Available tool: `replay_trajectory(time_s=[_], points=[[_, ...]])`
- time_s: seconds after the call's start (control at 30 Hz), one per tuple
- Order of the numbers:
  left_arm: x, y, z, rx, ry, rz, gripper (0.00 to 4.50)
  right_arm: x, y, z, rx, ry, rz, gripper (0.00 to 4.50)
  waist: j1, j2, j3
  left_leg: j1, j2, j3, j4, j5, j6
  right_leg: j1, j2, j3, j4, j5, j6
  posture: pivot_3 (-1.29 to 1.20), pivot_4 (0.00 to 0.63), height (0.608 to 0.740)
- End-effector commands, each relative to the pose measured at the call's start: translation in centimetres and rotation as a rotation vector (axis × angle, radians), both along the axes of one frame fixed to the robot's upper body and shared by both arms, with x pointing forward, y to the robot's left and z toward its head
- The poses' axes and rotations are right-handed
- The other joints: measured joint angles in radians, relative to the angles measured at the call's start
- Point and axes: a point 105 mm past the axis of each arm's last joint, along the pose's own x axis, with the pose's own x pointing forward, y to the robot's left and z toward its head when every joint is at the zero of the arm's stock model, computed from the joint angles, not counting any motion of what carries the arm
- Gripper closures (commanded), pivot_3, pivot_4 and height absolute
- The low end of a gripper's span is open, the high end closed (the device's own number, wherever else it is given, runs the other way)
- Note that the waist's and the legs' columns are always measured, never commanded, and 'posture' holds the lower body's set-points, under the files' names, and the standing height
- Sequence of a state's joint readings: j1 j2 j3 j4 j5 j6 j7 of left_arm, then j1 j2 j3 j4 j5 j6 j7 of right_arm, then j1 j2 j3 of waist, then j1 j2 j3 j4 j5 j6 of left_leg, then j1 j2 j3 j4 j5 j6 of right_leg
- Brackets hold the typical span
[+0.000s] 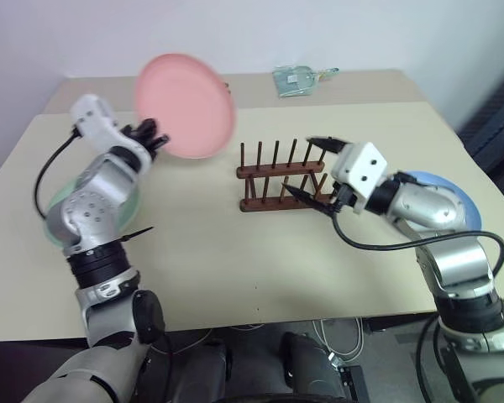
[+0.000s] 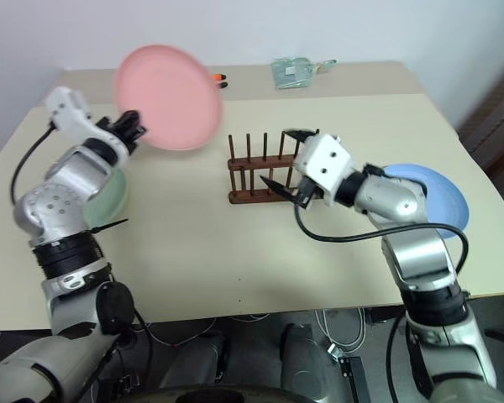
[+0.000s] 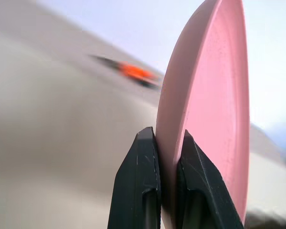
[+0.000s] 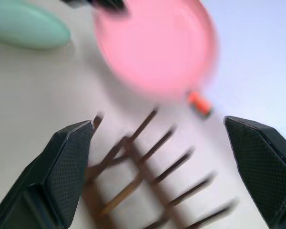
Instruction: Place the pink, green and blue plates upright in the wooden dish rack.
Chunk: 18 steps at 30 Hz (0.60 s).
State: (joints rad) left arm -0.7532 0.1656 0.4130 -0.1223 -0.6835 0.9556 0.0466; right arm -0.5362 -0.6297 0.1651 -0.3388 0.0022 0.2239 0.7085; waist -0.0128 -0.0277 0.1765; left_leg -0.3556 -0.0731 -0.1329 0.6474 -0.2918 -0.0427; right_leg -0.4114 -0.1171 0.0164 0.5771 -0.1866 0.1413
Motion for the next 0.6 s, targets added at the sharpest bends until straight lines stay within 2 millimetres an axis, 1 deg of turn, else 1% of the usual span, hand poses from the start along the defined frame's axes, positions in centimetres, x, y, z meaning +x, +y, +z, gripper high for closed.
replay_trajectory(time_s=[0.03, 0.1, 0.17, 0.23, 0.27, 0.33, 0.37, 0.4, 0.47, 0.53, 0.57, 0.6], points=[[-1.6, -4.2, 3.1, -0.015, -0.096, -0.164, 4.48, 1.5, 0.8, -0.2, -0.185, -0.168, -0.039, 0.00, -0.002, 0.000, 0.000, 0.000, 0.000, 0.000, 0.000, 0.000, -0.001, -0.001, 0.000, 0.000, 0.000, 0.001, -0.001, 0.00, 0.150, 0.740], [-2.2, -5.9, 3.3, -0.057, -0.085, -0.233, 4.48, 2.3, 0.9, -0.3, -0.221, -0.209, -0.053, 0.00, -0.001, 0.000, 0.001, -0.001, 0.000, 0.001, 0.000, 0.001, -0.001, -0.002, 0.000, 0.001, 0.000, 0.001, -0.001, 0.00, 0.150, 0.740], [-2.6, -6.7, 3.4, -0.075, -0.075, -0.263, 4.48, 2.6, 1.0, -0.8, -0.255, -0.224, -0.046, 0.00, 0.001, 0.000, 0.001, -0.001, 0.000, 0.000, 0.000, 0.001, -0.001, -0.002, 0.000, 0.001, 0.000, 0.001, -0.001, 0.00, 0.150, 0.740], [-2.9, -7.2, 3.4, -0.105, -0.059, -0.286, 4.48, 3.2, 0.5, -1.2, -0.300, -0.254, -0.079, 0.00, 0.002, 0.000, 0.001, -0.001, 0.000, 0.000, 0.000, 0.001, -0.001, -0.002, 0.000, 0.001, 0.000, 0.001, -0.001, 0.00, 0.150, 0.740], [-3.0, -7.3, 3.3, -0.115, -0.052, -0.294, 4.50, 3.5, 0.2, -1.3, -0.307, -0.265, -0.097, 0.25, 0.002, 0.000, 0.001, -0.001, 0.000, 0.000, 0.000, 0.001, -0.001, -0.001, 0.000, 0.001, 0.000, 0.001, -0.001, 0.00, 0.150, 0.740], [-3.2, -7.4, 3.2, -0.127, -0.042, -0.306, 4.50, 3.8, -0.2, -1.4, -0.321, -0.277, -0.117, 0.84, 0.002, 0.000, 0.001, -0.001, 0.000, 0.000, 0.000, 0.001, -0.001, -0.001, 0.000, 0.001, 0.000, 0.001, -0.002, 0.00, 0.150, 0.740], [-3.3, -7.5, 3.3, -0.143, -0.040, -0.314, 4.50, 3.9, -0.4, -1.5, -0.329, -0.282, -0.125, 1.38, 0.002, 0.000, 0.001, -0.001, 0.000, 0.000, 0.000, 0.001, -0.001, -0.001, 0.000, 0.001, 0.000, 0.001, -0.002, 0.00, 0.150, 0.740], [-3.4, -7.4, 3.1, -0.143, -0.035, -0.319, 4.50, 3.9, -0.6, -1.5, -0.331, -0.288, -0.137, 1.83, 0.002, 0.000, 0.001, -0.001, 0.000, 0.000, 0.000, 0.001, -0.001, -0.001, 0.000, 0.001, 0.000, 0.001, -0.002, 0.00, 0.150, 0.740], [-3.2, -7.0, 2.8, -0.131, -0.024, -0.302, 4.50, 3.9, -1.0, -1.3, -0.332, -0.305, -0.156, 2.90, 0.002, 0.000, 0.001, -0.001, 0.000, 0.000, 0.000, 0.001, -0.002, -0.001, 0.000, 0.001, 0.000, 0.001, -0.002, 0.00, 0.150, 0.740], [-3.0, -6.5, 3.1, -0.163, -0.040, -0.294, 4.50, 3.9, -1.3, -1.0, -0.334, -0.327, -0.171, 3.93, 0.003, -0.001, 0.001, -0.001, 0.000, 0.000, 0.000, 0.002, -0.002, -0.001, 0.000, 0.001, 0.000, 0.001, -0.002, 0.00, 0.150, 0.740], [-3.1, -6.3, 3.6, -0.190, -0.064, -0.302, 4.11, 3.9, -1.4, -0.8, -0.334, -0.341, -0.180, 4.42, 0.003, 0.000, 0.001, -0.001, 0.000, 0.000, 0.000, 0.002, -0.002, -0.001, 0.000, 0.001, 0.000, 0.001, -0.002, 0.00, 0.150, 0.740], [-3.1, -6.0, 4.1, -0.206, -0.090, -0.292, 3.71, 3.9, -1.5, -0.5, -0.328, -0.359, -0.192, 4.50, 0.004, -0.001, 0.001, -0.001, 0.000, 0.000, 0.000, 0.002, -0.002, -0.001, 0.000, 0.001, 0.000, 0.001, -0.002, 0.00, 0.150, 0.740]])
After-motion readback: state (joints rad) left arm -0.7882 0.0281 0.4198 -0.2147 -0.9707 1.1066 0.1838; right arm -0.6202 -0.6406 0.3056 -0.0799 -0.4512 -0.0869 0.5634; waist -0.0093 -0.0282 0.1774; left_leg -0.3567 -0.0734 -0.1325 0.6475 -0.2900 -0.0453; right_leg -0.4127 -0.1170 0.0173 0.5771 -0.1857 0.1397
